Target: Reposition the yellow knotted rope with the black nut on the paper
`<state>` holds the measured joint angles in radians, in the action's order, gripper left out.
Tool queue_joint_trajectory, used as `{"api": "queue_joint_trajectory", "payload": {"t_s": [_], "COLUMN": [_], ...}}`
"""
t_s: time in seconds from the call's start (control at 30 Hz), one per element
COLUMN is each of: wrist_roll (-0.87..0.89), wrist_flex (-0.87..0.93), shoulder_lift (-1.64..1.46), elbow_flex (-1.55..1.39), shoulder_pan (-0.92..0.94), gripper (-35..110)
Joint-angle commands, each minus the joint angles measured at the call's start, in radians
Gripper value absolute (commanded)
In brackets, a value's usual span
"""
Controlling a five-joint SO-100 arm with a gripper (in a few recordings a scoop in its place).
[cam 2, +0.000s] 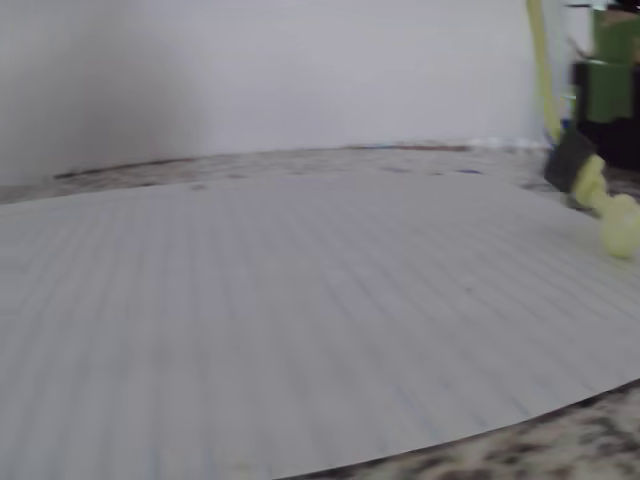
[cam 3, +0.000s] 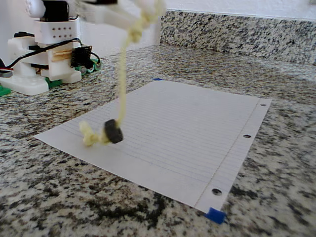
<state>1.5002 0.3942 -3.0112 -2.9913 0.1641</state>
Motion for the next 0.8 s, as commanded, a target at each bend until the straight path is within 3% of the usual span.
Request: {"api": "queue_joint_trajectory", "payload": {"t_s": [0.0,0.37,0.77], "wrist_roll": [0.232,0.052,-0.238], "wrist_flex": [0.092,0.342,0.451], "shoulder_lift": [-0.104,-0.239,-0.258], "elbow_flex": [-0.012,-0.014,-0.029], "shoulder_pan": [-0.074,-0.316,-0.449], "gripper": [0,0,0]}}
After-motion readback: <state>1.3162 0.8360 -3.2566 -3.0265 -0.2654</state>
